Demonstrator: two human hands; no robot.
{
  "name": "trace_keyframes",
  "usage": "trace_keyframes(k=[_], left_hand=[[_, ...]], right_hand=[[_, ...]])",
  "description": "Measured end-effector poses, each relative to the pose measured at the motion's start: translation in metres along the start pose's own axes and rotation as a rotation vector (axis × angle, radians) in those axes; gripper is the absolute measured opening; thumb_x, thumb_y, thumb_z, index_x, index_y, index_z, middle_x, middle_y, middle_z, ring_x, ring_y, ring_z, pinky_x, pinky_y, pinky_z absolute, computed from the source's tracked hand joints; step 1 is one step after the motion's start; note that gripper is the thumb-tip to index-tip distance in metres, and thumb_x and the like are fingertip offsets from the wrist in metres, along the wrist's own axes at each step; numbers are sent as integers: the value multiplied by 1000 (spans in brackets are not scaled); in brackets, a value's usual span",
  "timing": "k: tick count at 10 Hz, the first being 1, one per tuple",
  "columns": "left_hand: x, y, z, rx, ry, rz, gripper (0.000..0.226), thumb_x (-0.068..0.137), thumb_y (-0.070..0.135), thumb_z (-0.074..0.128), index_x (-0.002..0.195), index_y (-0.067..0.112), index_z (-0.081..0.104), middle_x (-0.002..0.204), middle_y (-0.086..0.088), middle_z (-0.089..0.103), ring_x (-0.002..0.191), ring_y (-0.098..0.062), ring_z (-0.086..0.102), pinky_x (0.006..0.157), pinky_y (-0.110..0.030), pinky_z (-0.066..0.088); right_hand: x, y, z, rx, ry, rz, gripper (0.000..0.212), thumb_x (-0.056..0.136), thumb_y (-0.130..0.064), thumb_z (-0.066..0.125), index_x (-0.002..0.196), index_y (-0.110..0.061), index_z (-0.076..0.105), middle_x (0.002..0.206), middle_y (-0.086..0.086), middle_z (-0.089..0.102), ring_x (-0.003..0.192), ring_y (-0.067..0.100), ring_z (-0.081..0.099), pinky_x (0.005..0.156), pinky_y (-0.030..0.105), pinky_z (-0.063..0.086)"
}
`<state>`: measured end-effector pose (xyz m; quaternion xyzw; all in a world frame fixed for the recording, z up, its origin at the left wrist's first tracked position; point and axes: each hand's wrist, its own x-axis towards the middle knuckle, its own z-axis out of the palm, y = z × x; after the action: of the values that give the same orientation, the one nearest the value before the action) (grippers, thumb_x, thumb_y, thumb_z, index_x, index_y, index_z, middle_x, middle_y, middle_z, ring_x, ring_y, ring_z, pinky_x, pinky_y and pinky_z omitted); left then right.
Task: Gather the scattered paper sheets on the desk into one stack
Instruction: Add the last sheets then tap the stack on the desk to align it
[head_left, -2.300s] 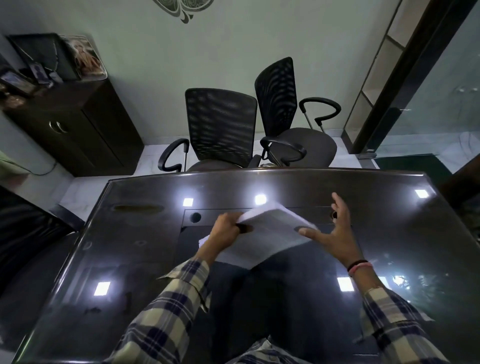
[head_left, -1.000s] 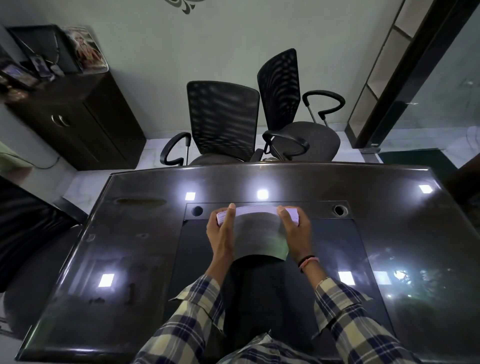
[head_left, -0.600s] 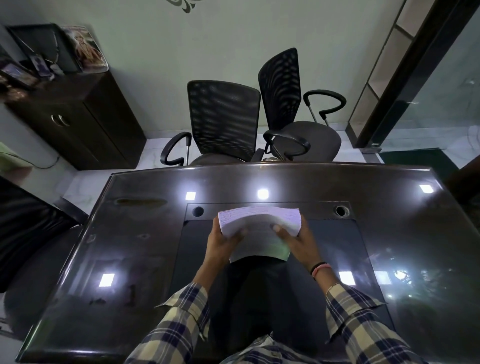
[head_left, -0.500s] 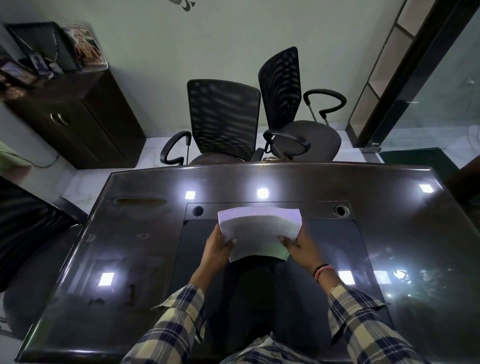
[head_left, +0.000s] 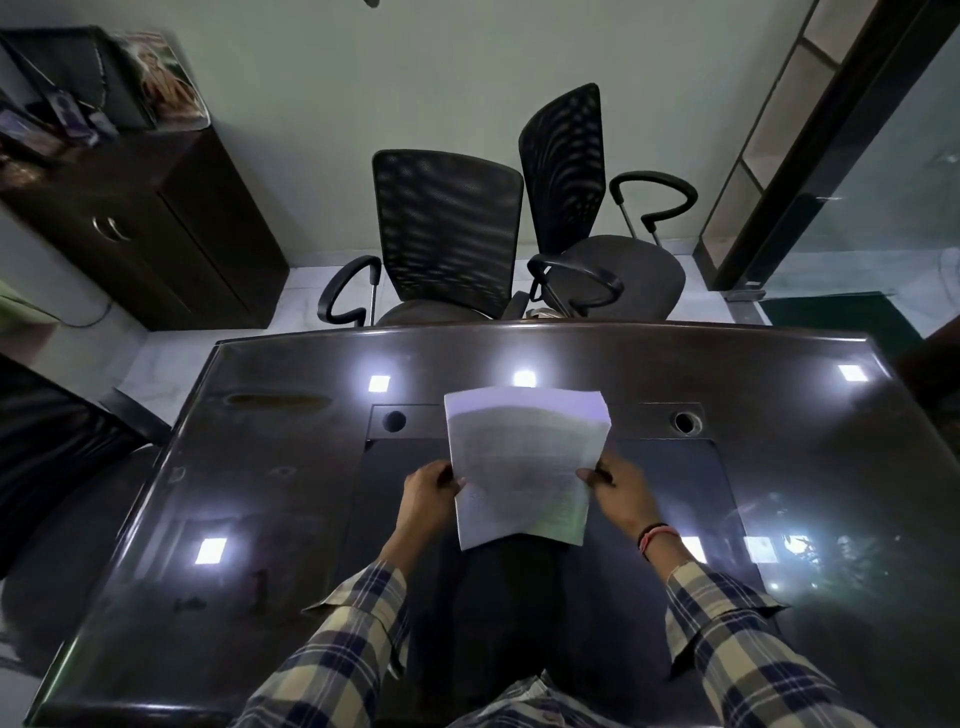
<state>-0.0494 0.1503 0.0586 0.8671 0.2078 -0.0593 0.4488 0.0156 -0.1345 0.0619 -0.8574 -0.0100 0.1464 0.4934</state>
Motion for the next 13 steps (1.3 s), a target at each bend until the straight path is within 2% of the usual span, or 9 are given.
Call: trace_keyframes(k=[1,2,4,6,8,9,10,11,13], left_hand=[[3,1,-1,-22,-20,-54,27,95,13,68,68,14,65,70,5,67,56,-3,57,56,-22,44],[8,-6,0,-84,-66,-147,18,92,10,69,76,5,72,78,-1,74,59,-5,66,53,-20,49],[14,-36,13,-156,-176,-374,23,93,10,72,74,-4,72,84,-8,77,76,-29,69,74,-41,58],[15,-60,33,-73,-242,-516,25,97,13,69,81,-6,70,80,-13,67,64,-19,51,66,-34,45],[17,-78,53,-45,-229,-609,26,94,13,72,70,6,66,83,-11,72,75,-22,67,80,-40,61],[16,-78,62,-4,-229,-626,19,92,18,74,76,18,64,85,-2,69,80,-19,67,81,-34,63],[18,-80,66,118,-283,-612,3,102,20,62,101,17,61,78,7,52,75,-13,59,71,-20,53],[16,-82,68,-104,-141,-680,10,88,20,76,93,15,69,87,-2,70,83,-22,70,82,-36,63],[14,-81,72,46,-106,-630,24,86,18,83,77,-2,73,83,-14,76,77,-27,75,74,-46,66]], right_hand=[[7,3,-4,18,-51,43,21,95,-6,69,114,-10,75,107,-6,75,98,12,70,79,11,52],[11,13,-3,67,-117,130,17,92,-4,71,108,-8,76,106,3,78,96,18,75,89,36,61],[9,39,14,94,-197,296,6,91,-3,73,96,-3,75,102,9,79,94,26,76,86,45,63],[10,66,42,13,-179,425,11,89,-4,74,87,6,75,89,11,78,85,28,76,77,39,63],[19,98,64,-114,-158,486,22,81,-6,74,68,8,64,72,17,72,63,21,61,58,32,45],[20,107,71,-175,-158,497,26,83,-7,74,63,-1,60,72,15,72,64,25,65,57,30,44],[19,114,75,-187,-135,523,25,85,-8,74,64,-1,62,73,13,73,66,27,67,57,30,46],[17,111,76,-191,-103,514,40,86,-8,73,55,-11,50,61,5,62,61,24,58,55,27,41],[13,116,76,-214,-35,526,38,85,-18,79,60,-12,51,57,5,49,54,19,46,52,25,37]])
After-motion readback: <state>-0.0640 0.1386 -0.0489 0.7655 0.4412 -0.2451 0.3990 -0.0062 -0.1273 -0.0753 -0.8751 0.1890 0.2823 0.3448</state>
